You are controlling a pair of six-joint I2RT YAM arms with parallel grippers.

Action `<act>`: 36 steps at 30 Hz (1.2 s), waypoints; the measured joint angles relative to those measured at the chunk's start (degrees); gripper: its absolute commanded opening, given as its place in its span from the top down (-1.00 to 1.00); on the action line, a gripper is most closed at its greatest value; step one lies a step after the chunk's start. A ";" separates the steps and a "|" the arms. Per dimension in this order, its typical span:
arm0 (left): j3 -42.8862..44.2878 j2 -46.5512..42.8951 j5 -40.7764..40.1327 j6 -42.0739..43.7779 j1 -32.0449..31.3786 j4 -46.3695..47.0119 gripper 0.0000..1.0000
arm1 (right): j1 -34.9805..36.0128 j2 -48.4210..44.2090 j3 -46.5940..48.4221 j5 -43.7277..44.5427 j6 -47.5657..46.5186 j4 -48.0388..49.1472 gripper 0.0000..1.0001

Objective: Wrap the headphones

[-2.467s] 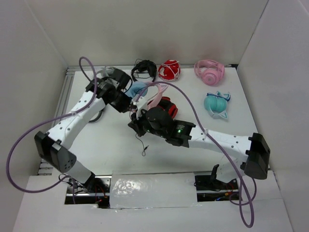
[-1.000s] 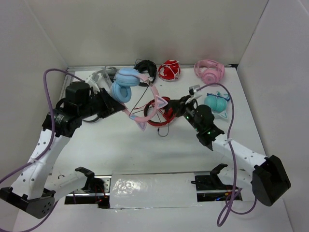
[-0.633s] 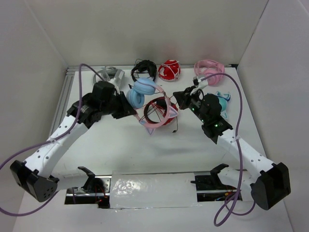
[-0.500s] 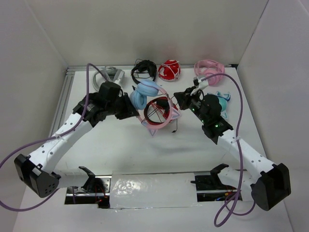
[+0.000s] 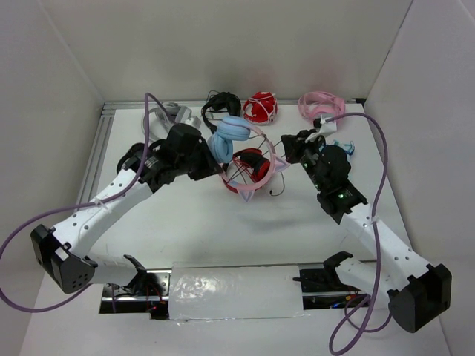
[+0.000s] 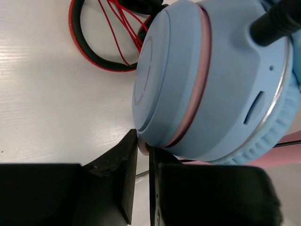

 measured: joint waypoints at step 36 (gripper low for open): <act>13.55 22.18 -3.69 -3.50 3.26 -14.88 1.00 | 4.35 4.26 29.42 -10.69 -0.61 -29.11 1.00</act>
